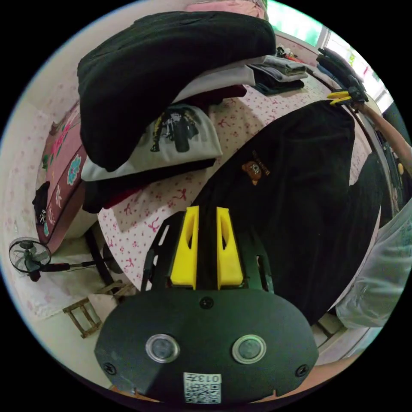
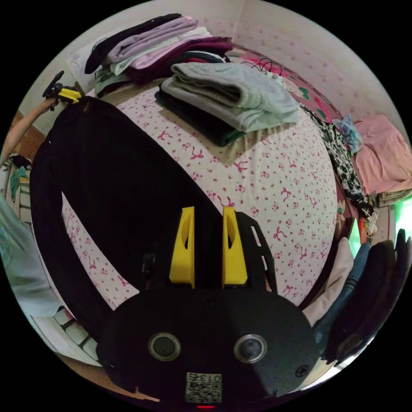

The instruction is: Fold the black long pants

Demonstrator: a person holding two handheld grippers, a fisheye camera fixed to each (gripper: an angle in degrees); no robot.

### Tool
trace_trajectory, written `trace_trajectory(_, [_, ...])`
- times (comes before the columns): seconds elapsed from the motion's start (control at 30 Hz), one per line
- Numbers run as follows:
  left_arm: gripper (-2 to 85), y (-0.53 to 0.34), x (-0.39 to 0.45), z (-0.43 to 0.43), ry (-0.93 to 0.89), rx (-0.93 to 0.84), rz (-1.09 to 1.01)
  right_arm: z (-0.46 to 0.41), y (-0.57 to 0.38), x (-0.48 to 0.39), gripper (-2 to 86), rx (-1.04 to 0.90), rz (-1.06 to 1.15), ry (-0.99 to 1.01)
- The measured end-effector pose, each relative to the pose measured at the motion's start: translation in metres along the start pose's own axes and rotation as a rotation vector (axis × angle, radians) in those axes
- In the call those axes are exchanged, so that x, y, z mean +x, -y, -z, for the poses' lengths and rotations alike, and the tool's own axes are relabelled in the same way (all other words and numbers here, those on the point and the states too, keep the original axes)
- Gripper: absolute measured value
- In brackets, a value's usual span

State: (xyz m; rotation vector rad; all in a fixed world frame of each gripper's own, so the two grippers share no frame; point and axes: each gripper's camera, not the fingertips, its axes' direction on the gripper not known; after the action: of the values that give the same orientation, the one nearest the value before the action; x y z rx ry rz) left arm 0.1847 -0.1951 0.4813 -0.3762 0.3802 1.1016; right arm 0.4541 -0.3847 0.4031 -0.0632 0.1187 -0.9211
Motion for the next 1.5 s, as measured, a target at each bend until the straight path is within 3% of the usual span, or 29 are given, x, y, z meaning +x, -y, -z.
trace_trajectory(0.27, [8.2, -0.003, 0.004, -0.011, 0.037, -0.13, -0.082, -0.014, 0.015, -0.009, 8.4, -0.14, -0.004, 0.081])
trace_trajectory(0.43, [13.5, -0.021, 0.004, 0.009, 0.143, -0.052, -0.01, -0.013, 0.007, -0.032, 8.0, -0.135, 0.006, 0.03])
trace_trajectory(0.57, [13.4, -0.036, 0.001, -0.002, 0.07, -0.139, -0.043, -0.014, -0.005, -0.045, 7.7, -0.118, -0.029, 0.067])
trace_trajectory(0.77, [4.3, -0.055, -0.001, -0.014, -0.13, -0.187, -0.029, -0.015, -0.023, -0.077, 4.9, -0.137, -0.05, 0.039])
trace_trajectory(1.0, [1.8, -0.116, 0.013, 0.03, -0.091, -0.003, 0.088, -0.004, -0.046, -0.136, 2.1, -0.195, -0.058, -0.111])
trace_trajectory(1.3, [1.5, -0.255, 0.1, 0.113, 0.023, 0.27, 0.076, 0.095, -0.189, -0.249, 1.7, 0.066, -0.206, -0.263])
trace_trajectory(1.5, [1.5, -0.356, 0.187, 0.114, 0.063, 0.206, 0.044, 0.113, -0.311, -0.359, 1.6, 0.117, -0.343, -0.311])
